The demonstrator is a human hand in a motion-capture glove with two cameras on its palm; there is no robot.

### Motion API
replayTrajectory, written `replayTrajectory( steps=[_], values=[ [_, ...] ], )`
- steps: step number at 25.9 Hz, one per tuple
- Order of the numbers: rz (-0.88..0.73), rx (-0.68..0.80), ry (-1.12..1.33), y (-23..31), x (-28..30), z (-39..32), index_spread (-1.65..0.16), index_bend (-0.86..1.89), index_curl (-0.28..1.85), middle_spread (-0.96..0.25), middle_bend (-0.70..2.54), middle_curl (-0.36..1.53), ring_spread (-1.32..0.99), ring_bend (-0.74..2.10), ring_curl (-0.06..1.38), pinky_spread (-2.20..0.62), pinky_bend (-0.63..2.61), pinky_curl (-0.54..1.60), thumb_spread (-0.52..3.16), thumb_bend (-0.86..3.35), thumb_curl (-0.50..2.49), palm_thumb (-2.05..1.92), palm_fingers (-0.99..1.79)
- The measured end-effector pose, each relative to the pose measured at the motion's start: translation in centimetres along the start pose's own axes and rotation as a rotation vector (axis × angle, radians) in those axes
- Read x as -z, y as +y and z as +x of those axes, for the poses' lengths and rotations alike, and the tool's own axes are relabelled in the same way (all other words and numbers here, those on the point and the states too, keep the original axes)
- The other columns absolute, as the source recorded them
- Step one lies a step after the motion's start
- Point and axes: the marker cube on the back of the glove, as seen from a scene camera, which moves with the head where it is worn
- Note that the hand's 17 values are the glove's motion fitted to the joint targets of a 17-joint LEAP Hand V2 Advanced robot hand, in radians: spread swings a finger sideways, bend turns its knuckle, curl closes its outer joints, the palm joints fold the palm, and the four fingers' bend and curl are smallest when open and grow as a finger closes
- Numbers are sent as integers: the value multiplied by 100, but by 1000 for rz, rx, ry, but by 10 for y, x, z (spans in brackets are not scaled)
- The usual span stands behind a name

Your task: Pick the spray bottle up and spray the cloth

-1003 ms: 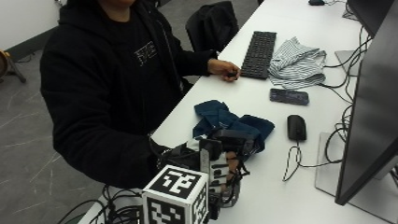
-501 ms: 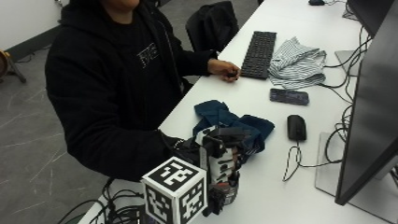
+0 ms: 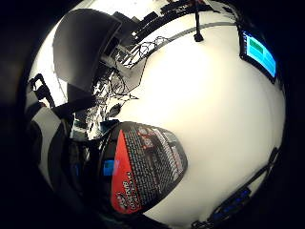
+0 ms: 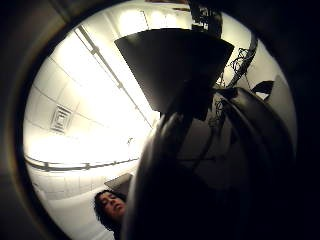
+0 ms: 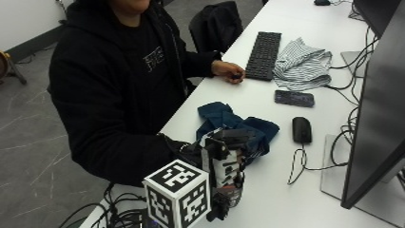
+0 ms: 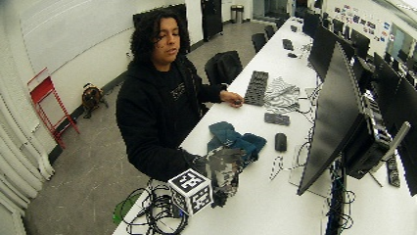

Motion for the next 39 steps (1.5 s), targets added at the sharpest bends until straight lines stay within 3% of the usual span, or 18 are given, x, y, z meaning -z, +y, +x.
replayTrajectory(
  steps=[5,11,16,22,26,31,39],
  values=[
    [-111,-9,16,2,3,-15,-28,51,53,-21,67,56,-23,66,48,-32,41,42,30,-2,63,93,144],
    [-385,56,140,21,5,-79,-28,52,55,-20,69,56,-23,68,49,-32,43,42,26,-2,66,94,142],
    [-608,131,462,40,-18,-114,-28,53,56,-20,70,57,-23,68,49,-32,44,43,23,-2,68,94,141],
    [-982,110,977,79,-61,-129,-27,54,57,-20,71,57,-23,69,49,-31,44,43,22,-2,71,94,140],
    [-1011,57,1206,66,-97,-121,-27,54,57,-20,71,57,-23,70,50,-31,44,43,22,-2,72,94,139],
    [-1146,6,1386,82,-109,-100,-28,53,58,-20,72,57,-23,69,49,-31,45,43,23,-2,74,93,138],
    [-1234,-53,1637,90,-144,-61,-27,51,58,-20,72,57,-23,70,49,-31,45,43,24,-2,76,93,138]
  ],
)
